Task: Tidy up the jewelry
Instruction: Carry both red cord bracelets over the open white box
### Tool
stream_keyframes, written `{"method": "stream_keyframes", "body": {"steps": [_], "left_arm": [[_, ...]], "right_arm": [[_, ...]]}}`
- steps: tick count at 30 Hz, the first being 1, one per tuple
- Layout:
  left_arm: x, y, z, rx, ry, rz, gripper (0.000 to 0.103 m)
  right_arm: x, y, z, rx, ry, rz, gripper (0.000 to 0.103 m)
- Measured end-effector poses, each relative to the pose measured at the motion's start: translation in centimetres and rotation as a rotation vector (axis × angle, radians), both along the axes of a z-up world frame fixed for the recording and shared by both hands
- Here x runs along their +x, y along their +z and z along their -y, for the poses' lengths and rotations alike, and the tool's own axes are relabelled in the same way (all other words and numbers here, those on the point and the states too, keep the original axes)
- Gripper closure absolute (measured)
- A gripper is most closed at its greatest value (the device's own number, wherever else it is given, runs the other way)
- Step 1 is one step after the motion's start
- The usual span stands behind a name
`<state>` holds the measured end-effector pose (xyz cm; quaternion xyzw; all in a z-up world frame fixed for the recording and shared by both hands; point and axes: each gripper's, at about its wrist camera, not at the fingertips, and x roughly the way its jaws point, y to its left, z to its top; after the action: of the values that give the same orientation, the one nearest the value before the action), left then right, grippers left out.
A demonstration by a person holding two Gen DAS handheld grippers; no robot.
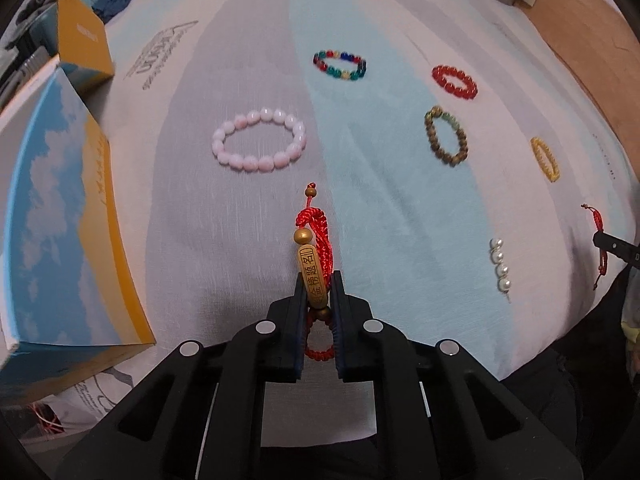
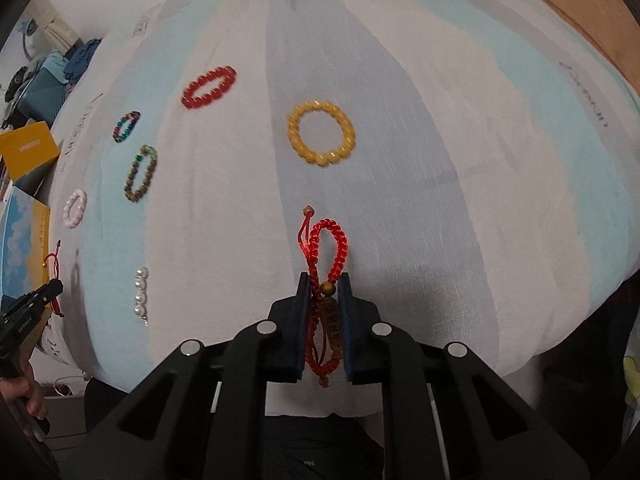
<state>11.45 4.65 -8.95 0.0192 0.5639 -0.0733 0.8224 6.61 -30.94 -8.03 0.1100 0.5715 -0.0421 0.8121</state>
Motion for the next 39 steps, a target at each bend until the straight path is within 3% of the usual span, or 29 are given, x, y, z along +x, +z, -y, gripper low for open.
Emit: {"method": "stream_keyframes", "body": {"steps": [11, 20, 30, 39], "left_arm": [[0.3, 3.3, 0.2, -0.004, 0.031, 0.035, 0.092], [-0.1, 7.9, -3.1, -0.002, 0.089, 0.097, 0.092], [-2.0, 12.3, -14.2, 0.031, 0.253, 0.135, 0.092], [-5.1, 13.1, -26.0, 0.051, 0.415, 0.109, 0.092]], "right_arm": [[1.3, 3.9, -3.9, -0.017, 0.025, 0.073, 0.09], [3.3, 8.9, -12.3, -0.015, 0.135, 0.157, 0.09], [4.2, 14.4, -27.5, 0.015, 0.346, 0.261, 0.09], [2.6, 16.3, -43.0, 0.052, 0.57, 0.286, 0.09]]}}
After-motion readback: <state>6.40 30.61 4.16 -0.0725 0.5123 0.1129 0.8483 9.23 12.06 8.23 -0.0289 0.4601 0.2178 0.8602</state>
